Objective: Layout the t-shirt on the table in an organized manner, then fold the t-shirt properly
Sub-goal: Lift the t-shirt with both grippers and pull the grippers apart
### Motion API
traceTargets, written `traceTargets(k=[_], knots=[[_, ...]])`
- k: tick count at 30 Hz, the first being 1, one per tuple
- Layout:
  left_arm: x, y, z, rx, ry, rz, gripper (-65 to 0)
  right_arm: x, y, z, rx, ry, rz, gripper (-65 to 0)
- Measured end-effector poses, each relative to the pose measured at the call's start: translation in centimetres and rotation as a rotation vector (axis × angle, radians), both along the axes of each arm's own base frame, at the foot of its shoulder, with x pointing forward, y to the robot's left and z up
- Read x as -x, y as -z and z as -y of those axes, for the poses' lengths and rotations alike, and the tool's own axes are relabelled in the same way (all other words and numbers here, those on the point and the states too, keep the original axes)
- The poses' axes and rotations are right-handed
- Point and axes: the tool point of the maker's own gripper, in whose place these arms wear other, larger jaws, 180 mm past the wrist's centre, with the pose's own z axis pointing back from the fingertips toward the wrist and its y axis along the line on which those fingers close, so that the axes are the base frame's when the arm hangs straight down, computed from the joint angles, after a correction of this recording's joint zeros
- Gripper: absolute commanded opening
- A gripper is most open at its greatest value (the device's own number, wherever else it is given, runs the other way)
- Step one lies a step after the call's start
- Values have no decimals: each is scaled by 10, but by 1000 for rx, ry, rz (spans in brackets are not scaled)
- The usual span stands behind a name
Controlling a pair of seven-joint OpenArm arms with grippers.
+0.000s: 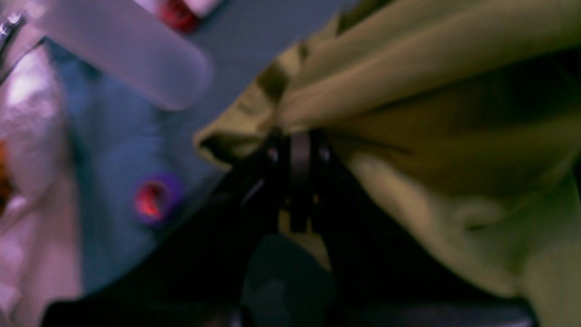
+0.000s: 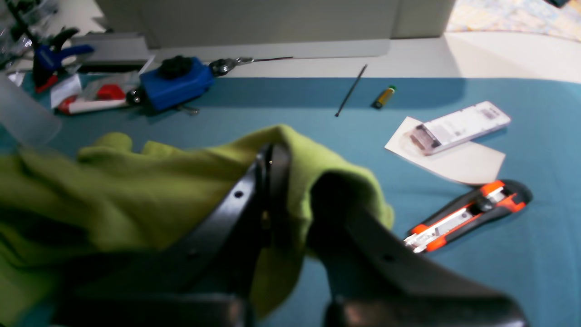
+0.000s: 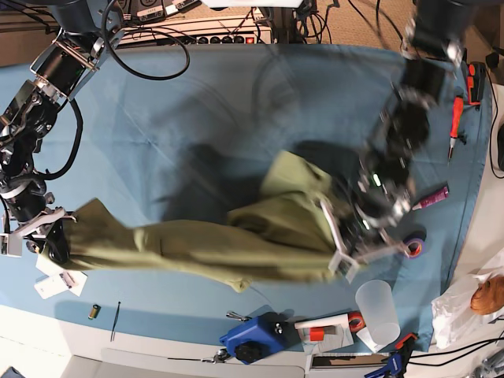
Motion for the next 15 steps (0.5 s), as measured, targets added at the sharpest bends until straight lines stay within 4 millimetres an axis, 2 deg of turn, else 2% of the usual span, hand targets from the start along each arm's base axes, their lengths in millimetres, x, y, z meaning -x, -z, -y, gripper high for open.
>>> traceTargets(k=[3,6,9,11,15], knots=[[-34,-9,-10,-1,42,-23,-650,-5,0,1,-27,0,6,-650],[-60,-18,-18,29,34,-49,-650,-22,12,9,-112,18,-19,-650],[-81,-41,-28,30,5,-24,-650,-41,19,14,-195,28,-39,-650],[-92,-61,-31,25,-3,11,-650,-55,13,14,-235,26,-29,-650],[-105,-98,-37,8,-21,44,-650,-76,-22,15,-259,6,43,-650]])
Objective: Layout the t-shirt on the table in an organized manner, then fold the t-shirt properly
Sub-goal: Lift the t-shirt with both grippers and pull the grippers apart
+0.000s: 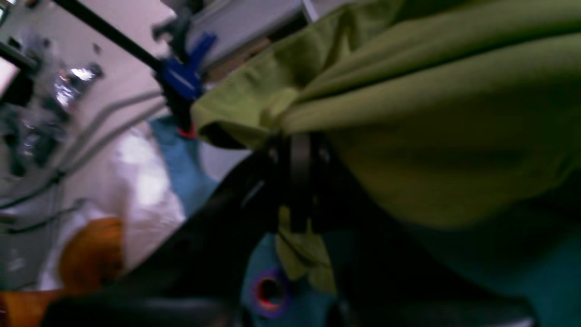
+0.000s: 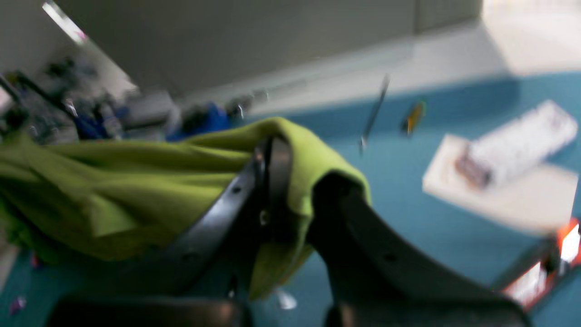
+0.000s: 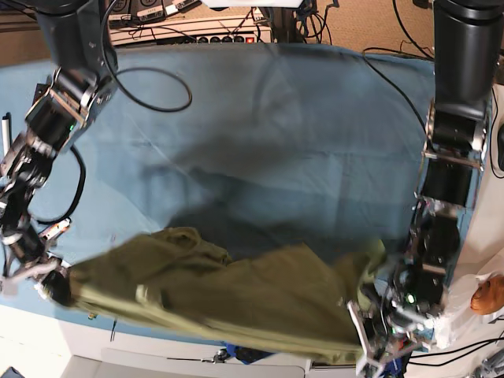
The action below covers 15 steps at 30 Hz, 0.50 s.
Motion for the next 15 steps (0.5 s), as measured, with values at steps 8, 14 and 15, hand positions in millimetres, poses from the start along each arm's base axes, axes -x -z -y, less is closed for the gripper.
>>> traceTargets(k=[8,14,15], knots=[[8,-5,-15,60,-68,-134,-650,-4,-26,4,74,-39,-9,-650],[27,23,-37,28,-114,-262,-650,13,-16,-6,26,-158,-119,-650],[32,31,-38,31,-116,-287,-650,16,-13,-7,30,-168,-143,-650]])
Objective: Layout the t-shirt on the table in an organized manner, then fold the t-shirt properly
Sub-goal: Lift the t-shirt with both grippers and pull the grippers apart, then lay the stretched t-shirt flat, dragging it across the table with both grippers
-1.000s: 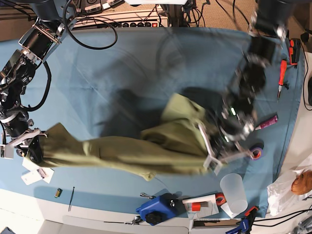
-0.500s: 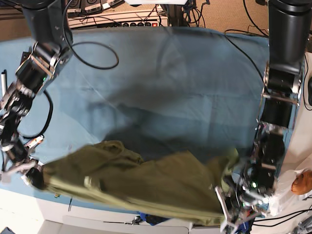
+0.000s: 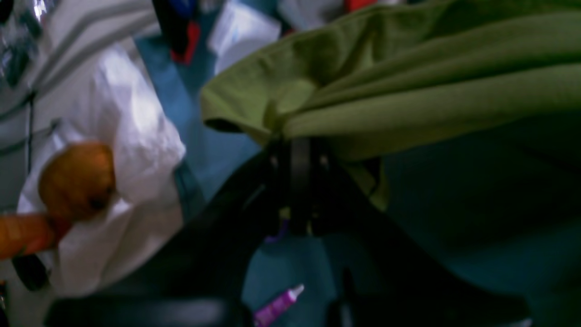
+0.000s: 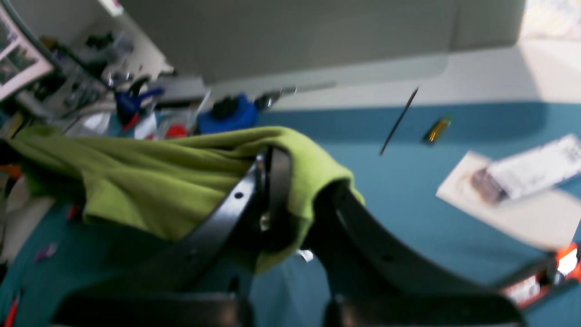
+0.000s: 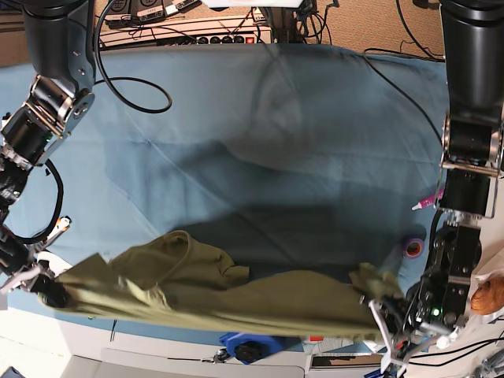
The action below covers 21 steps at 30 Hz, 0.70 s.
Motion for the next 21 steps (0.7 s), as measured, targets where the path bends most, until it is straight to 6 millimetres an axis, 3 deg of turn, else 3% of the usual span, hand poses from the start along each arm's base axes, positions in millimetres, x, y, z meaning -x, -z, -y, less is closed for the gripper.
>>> traceTargets(k=[4,7,14,21], knots=[[26,47,6,21,31,-122,-650,10,12,0,8,-29,-33,-650],[48,79,10,30,47,-205,-650,22,37,-5,-4,-56,-109,-650],[93,120,22,9,92,-268,-650,52,87,-15,-58,-98,-220,-650],[144,159,35,-1,150,-345,-650,73,117,-17,-82,-102,-287,-650]])
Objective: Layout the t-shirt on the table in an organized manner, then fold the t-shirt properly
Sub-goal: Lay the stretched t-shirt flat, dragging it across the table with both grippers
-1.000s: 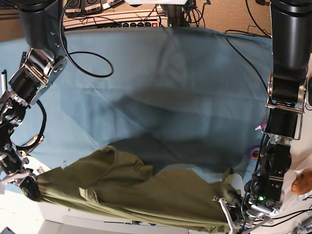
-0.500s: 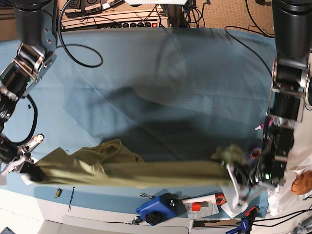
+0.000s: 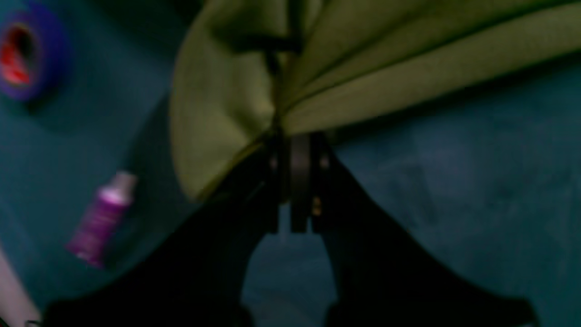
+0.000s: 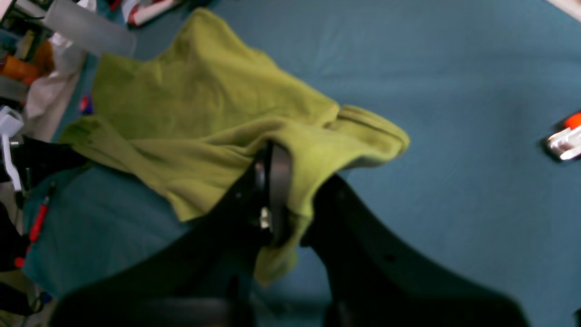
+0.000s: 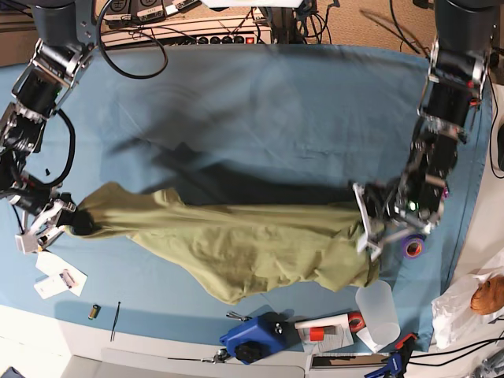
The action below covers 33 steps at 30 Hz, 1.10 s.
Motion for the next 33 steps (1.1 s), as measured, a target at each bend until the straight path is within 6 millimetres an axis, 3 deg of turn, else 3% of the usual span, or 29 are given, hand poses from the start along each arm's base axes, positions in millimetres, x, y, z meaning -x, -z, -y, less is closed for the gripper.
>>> traceTargets(k=[5,9,11,16,19,25,29,33], knots=[[26,14,10,15,28,-26,-650,18,23,-2,2,-15,-52,-650],[33,18,10,10,33,-35,-419,28,34,-2,3,-16,-85,-650],[35,18,10,3,33,-42,-345,31,38,-2,2,-16,-94,-650],[46,15,6,-55,53,-41,-336,32,38,-2,14,-30,-83,-650],[59,4,15,-72,88,0,-336,32,39,-2,18,-29,-87,-650],[64,-53,37,-103,150,280,-336,32,38,-2,18,-30,-85,-650],[44,-88,42,-109,151,508,-336,32,38,-2,18,-30,-85,-650],[44,-74,46,-119,225,478,-336,32,38,-2,18,-30,-85,-650]])
